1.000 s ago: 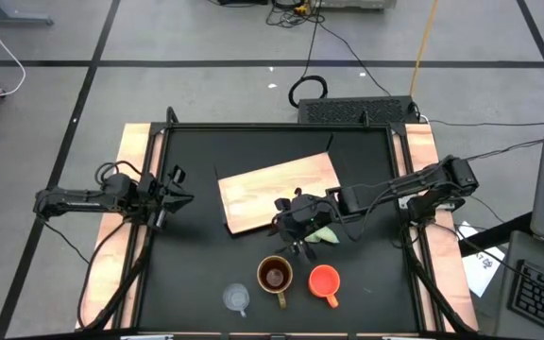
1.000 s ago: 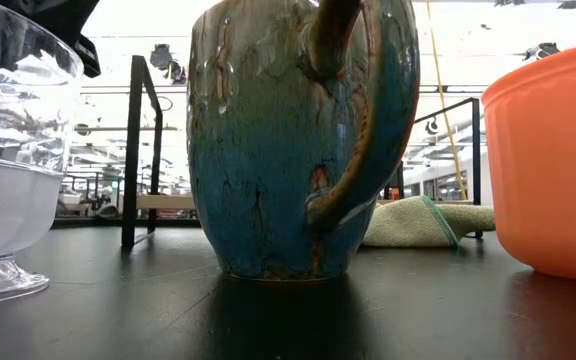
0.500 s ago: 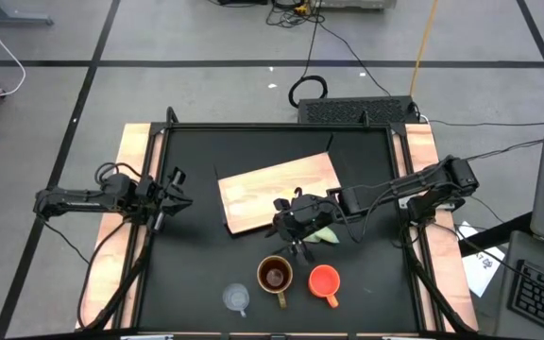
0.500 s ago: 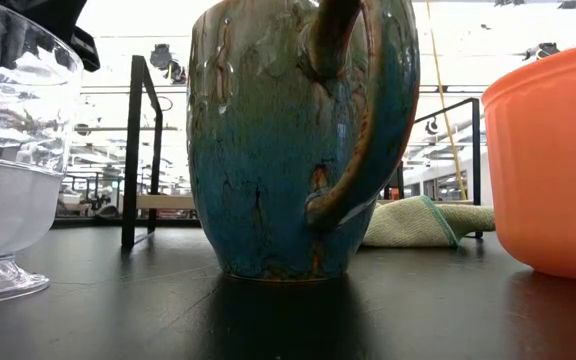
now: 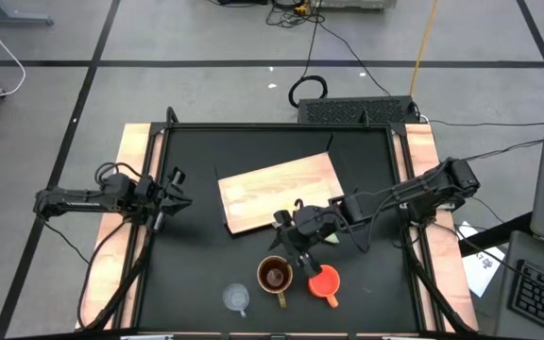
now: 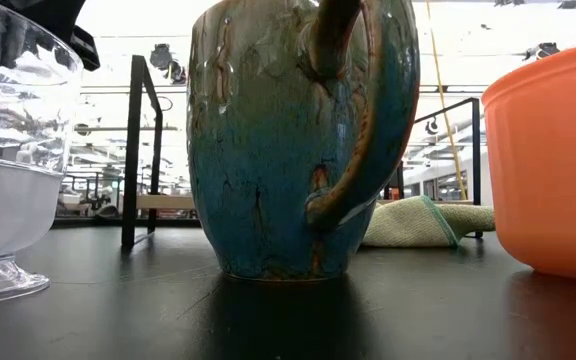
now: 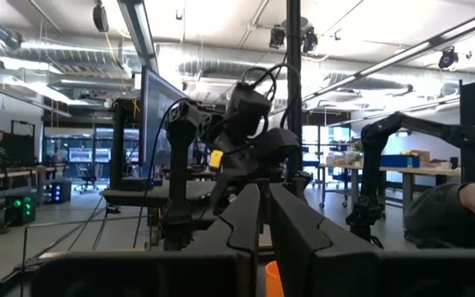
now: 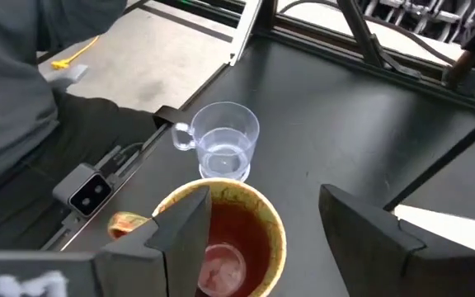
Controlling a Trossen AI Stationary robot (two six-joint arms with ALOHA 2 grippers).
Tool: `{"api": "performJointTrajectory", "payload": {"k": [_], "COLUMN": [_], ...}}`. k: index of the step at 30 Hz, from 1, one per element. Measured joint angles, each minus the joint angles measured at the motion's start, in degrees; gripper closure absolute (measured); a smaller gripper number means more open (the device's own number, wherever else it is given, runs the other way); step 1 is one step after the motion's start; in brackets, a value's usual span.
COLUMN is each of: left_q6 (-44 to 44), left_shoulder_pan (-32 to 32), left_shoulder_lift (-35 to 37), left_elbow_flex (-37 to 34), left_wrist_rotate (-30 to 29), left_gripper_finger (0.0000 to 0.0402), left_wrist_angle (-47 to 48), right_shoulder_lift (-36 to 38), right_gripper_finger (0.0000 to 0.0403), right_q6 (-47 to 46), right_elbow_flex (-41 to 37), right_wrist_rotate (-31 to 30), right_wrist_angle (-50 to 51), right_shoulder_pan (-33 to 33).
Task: Stack small to large cups/mugs on shelf
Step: Put the green and blue mug on the shelf
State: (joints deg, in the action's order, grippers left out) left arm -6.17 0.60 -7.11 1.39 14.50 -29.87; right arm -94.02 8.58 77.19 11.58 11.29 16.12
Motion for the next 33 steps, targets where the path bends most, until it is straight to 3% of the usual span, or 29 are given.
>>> {"api": "performJointTrajectory", "payload": {"k": [8,18,33], "left_q6": [-1.0,-3.4,-3.0], "left_shoulder_pan": [0.0,0.0,0.0], "left_shoulder_lift": [0.0,0.0,0.0], "left_elbow_flex": [0.0,0.0,0.0], "left_wrist_rotate": [0.0,0.4,0.5], "left_gripper_finger": [0.0371,0.0371,0.0371], "left_wrist_angle": [-3.3,-1.6,-1.6], "right_shoulder_lift": [-2.0,-3.4,-7.7], "right_gripper_finger": [0.0186,0.0186,0.0186], "right_q6": [-0.3,-4.4,-4.9], "right_elbow_flex": [0.0,0.0,1.1], "right_wrist_rotate": [-0.1,0.8,0.5], "right_wrist_angle": [-4.7,5.3,3.8], "right_shoulder_pan": [0.0,-0.8,-3.7]}}
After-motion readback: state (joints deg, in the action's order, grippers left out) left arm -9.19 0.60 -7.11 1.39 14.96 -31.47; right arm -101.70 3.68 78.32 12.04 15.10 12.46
